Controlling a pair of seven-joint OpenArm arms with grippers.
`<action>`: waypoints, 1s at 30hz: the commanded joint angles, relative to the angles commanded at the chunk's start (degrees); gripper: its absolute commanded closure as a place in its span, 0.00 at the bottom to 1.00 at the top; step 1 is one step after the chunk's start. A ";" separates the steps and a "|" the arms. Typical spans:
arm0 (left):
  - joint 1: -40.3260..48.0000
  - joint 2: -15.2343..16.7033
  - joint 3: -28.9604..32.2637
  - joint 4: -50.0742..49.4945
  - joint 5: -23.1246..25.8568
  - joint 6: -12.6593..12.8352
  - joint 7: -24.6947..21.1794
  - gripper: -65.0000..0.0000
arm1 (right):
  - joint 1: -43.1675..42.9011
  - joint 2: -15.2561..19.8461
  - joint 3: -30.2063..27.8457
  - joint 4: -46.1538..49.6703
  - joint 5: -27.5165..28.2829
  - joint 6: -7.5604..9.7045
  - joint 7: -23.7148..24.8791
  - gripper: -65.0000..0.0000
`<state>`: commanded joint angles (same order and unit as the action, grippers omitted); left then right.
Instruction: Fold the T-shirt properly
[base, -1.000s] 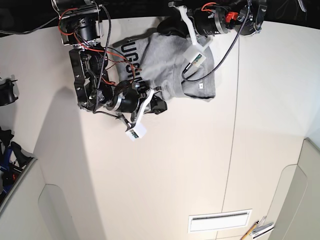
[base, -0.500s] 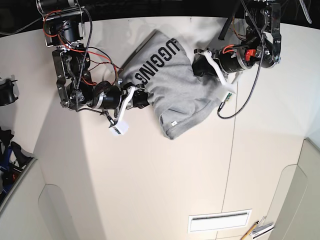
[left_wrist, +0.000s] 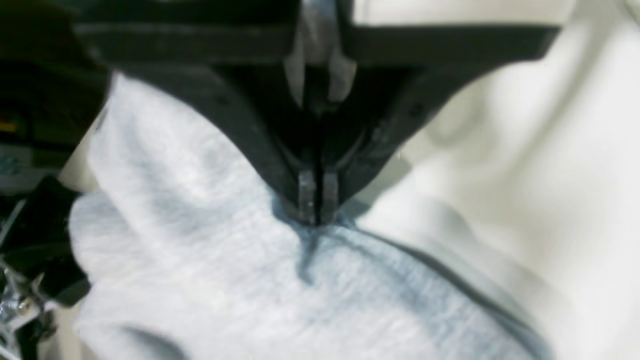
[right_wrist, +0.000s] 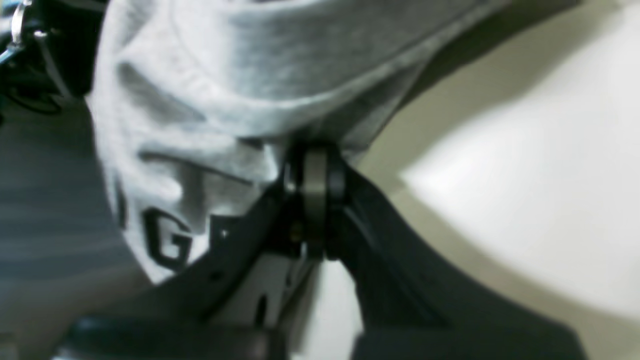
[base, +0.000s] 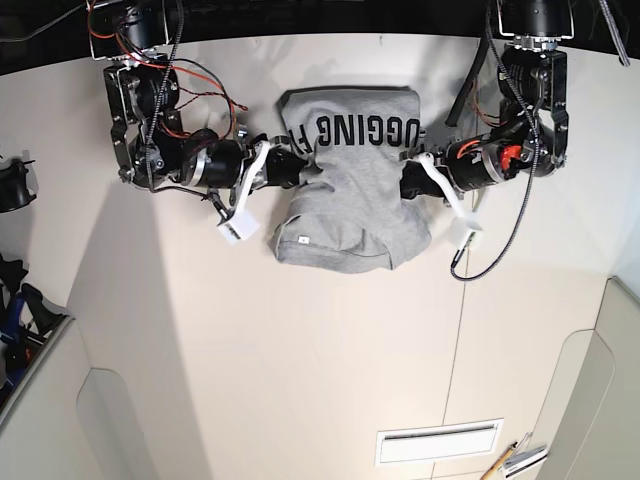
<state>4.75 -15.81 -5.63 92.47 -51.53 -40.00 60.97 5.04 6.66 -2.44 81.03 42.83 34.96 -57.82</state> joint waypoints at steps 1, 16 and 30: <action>0.98 -0.74 -0.33 2.16 -0.13 0.00 0.55 1.00 | -0.02 0.00 0.92 1.66 0.00 0.00 -1.46 1.00; 32.20 -5.49 -16.96 23.67 -3.41 0.00 2.32 1.00 | -23.47 15.65 4.31 29.59 5.27 -0.02 -5.64 1.00; 57.09 -5.53 -18.71 21.90 2.43 0.00 2.60 1.00 | -43.43 30.38 3.32 34.82 7.13 0.02 -6.29 1.00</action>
<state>61.84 -21.34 -24.34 114.37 -49.10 -40.00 63.57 -38.39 37.04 0.89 115.85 49.95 34.98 -64.12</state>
